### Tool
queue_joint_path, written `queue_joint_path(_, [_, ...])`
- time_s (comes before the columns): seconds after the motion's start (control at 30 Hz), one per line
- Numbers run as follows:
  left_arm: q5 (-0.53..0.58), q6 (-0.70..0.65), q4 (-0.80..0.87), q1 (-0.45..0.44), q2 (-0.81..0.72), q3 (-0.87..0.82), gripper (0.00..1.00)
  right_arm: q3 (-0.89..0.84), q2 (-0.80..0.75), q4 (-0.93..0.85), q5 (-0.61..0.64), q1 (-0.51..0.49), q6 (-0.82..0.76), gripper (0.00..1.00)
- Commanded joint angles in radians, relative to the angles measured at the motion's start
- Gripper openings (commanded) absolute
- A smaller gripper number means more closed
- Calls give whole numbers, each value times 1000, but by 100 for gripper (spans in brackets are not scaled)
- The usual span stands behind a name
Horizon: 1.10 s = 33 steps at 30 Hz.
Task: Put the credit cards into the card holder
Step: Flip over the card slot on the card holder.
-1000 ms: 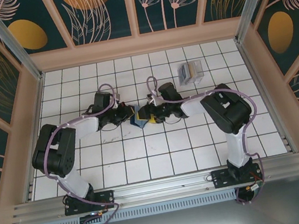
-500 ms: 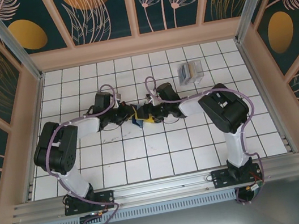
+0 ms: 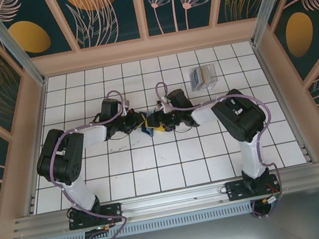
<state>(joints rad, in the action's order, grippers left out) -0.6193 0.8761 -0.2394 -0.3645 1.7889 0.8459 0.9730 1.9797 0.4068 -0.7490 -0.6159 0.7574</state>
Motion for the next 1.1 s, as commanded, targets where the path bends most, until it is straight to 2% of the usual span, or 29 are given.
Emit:
queue_joint_path(0.0, [-5,-44,56,-7,43,12,0,-25,-22,56,13,10,-1,62])
queue_joint_path(0.17, [16,-51,55,-7,37,9,0,-45,-32,62,10,15,-7,61])
queue_joint_path(0.43, [26,-64,62,-7,53,11,0,-85,-82,100,29,18,-13,64])
queue_joint_path(0.73, [15,-42,28,-7,44,-1,0,-77,-76,25,56,24,-53,58])
queue_joint_path(0.87, [9,-35,13,-7,26,-12,0,-78,-81,44,46,16,-65,67])
queue_joint_path(1.07, [-9,-24,8,-7,26,-10,0,-16,-55,24,48,-11,-87,70])
